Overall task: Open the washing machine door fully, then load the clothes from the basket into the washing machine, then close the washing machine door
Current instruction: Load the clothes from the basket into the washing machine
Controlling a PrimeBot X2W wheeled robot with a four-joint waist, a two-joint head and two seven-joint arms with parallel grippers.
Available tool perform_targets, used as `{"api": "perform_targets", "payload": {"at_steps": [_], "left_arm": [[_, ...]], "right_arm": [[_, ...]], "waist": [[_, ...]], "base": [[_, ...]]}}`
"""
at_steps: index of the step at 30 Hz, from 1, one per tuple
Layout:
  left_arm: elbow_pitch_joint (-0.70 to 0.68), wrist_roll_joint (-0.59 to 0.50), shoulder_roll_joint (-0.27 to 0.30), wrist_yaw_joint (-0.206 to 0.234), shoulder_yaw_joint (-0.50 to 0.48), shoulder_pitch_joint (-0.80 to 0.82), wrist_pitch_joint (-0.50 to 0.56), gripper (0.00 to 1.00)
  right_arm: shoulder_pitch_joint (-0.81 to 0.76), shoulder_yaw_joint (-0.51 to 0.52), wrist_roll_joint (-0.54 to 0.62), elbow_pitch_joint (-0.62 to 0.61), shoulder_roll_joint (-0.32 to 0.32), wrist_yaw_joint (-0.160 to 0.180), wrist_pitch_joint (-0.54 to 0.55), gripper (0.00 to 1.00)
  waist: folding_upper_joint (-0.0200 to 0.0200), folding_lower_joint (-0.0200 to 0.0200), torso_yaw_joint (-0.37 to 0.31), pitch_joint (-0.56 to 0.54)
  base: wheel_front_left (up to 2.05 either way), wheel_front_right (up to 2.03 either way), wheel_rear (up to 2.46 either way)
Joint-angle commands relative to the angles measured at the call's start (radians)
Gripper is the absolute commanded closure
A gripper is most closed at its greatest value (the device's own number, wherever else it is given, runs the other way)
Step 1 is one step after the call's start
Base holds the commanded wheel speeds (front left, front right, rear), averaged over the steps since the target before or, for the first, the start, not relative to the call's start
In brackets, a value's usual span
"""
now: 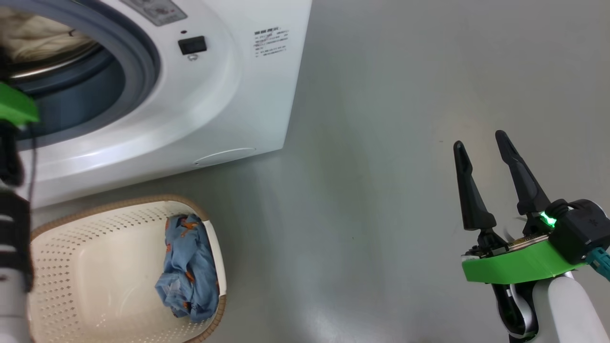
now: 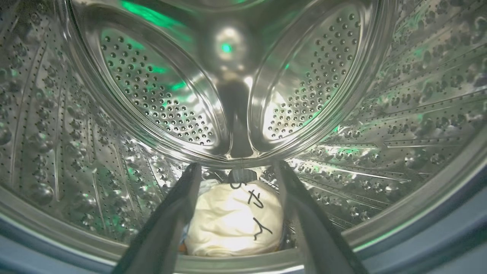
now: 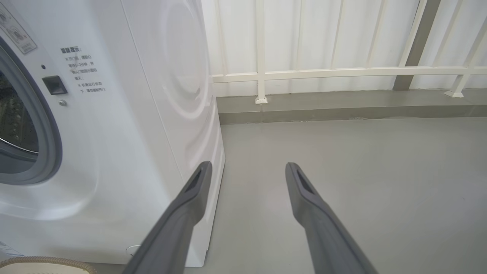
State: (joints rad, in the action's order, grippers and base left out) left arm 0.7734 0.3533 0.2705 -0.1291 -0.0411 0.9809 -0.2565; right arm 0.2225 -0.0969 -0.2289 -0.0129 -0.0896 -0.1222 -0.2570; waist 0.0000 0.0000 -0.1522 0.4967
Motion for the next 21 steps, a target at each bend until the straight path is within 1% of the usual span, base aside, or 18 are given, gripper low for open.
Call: {"api": "perform_targets", "payload": {"at_steps": [1, 10, 21], "left_arm": [[-0.039, 0.016, 0.035, -0.001, -0.025, -0.032, -0.005, 0.00], [-0.164, 0.037, -0.024, -0.001, -0.042, -0.206, -0.005, 0.00], [-0.301, 0.005, -0.073, -0.001, -0.064, -0.456, -0.005, 0.00]], "right_arm": [[-0.003, -0.014, 0.010, -0.023, -0.007, -0.008, -0.005, 0.00], [-0.015, 0.014, 0.010, -0.021, -0.017, -0.008, -0.005, 0.00], [-0.057, 0.033, 0.008, -0.003, -0.033, -0.008, -0.005, 0.00]], "waist": [[0.0000, 0.0000, 0.006, -0.004], [0.0000, 0.0000, 0.045, -0.037], [0.0000, 0.0000, 0.086, -0.130]], "base": [[0.00, 0.00, 0.00], [0.00, 0.00, 0.00], [0.00, 0.00, 0.00]]}}
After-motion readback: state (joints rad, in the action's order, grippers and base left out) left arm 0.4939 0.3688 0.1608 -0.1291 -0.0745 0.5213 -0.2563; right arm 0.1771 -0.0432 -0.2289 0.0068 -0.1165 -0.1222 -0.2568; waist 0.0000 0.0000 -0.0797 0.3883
